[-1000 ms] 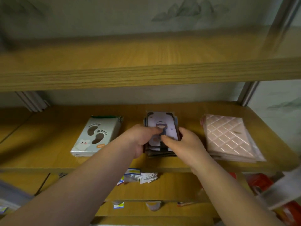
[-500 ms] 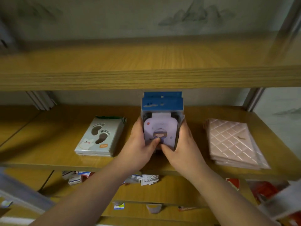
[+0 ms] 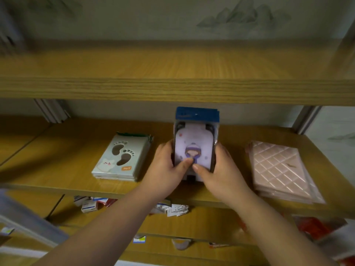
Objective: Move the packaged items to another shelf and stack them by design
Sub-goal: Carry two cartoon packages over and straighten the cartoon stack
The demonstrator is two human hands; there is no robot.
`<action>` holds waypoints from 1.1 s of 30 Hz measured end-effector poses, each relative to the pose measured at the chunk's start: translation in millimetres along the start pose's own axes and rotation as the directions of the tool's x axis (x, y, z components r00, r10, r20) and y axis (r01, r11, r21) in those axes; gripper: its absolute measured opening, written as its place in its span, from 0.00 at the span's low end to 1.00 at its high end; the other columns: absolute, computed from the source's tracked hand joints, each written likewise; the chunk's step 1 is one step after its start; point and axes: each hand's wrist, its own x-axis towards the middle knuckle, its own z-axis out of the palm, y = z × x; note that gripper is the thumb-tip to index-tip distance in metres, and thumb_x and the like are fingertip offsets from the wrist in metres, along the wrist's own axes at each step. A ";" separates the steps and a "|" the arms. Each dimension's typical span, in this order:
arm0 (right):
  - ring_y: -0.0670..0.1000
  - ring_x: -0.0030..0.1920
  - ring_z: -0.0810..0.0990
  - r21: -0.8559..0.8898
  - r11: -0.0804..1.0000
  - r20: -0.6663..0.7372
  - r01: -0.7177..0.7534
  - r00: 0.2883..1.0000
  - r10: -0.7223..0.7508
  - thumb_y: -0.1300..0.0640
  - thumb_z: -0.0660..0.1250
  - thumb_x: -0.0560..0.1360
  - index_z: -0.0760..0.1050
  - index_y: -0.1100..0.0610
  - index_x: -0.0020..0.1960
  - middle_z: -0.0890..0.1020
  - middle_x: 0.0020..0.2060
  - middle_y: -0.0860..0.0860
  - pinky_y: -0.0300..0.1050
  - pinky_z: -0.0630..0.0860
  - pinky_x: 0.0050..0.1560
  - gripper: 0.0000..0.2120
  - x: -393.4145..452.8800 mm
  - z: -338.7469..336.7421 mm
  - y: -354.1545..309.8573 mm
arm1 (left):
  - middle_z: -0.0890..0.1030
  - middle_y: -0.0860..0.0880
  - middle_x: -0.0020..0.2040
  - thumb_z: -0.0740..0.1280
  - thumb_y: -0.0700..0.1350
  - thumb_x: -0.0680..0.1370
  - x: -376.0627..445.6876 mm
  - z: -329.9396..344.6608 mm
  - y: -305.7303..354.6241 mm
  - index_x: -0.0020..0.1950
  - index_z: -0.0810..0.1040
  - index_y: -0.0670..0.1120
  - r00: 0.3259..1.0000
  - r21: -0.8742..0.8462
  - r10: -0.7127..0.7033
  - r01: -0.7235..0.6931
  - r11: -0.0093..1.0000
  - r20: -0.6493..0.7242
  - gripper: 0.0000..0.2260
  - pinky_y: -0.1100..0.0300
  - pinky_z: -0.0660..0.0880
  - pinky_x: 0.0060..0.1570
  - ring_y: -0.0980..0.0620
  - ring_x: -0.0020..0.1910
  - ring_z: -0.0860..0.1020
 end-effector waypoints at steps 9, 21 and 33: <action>0.54 0.58 0.80 0.110 0.920 0.255 -0.375 0.906 0.339 0.45 0.70 0.62 0.78 0.50 0.63 0.80 0.59 0.53 0.55 0.79 0.61 0.29 31.1 2.4 -20.7 | 0.85 0.47 0.42 0.72 0.54 0.75 19.6 -1.9 9.2 0.47 0.81 0.47 0.913 -0.121 -0.399 0.406 0.906 0.080 0.10 0.60 0.75 0.31 0.49 0.41 0.84; 0.53 0.73 0.68 -0.108 0.966 0.014 -0.234 0.972 0.236 0.26 0.60 0.64 0.62 0.51 0.77 0.68 0.75 0.51 0.54 0.70 0.69 0.48 3.1 -56.6 -10.2 | 0.78 0.40 0.61 0.67 0.56 0.78 13.9 23.8 58.3 0.69 0.75 0.44 0.991 0.278 0.044 -0.006 0.961 -0.130 0.24 0.52 0.71 0.57 0.39 0.62 0.74; 0.59 0.69 0.70 -0.313 0.778 -0.248 -0.545 0.837 0.487 0.30 0.63 0.71 0.66 0.53 0.74 0.73 0.69 0.56 0.55 0.71 0.65 0.39 -53.2 -153.9 69.3 | 0.84 0.66 0.49 0.69 0.47 0.78 -0.6 150.2 110.6 0.51 0.78 0.73 0.885 -0.135 -0.064 0.141 0.981 0.461 0.17 0.80 0.70 0.35 0.68 0.46 0.80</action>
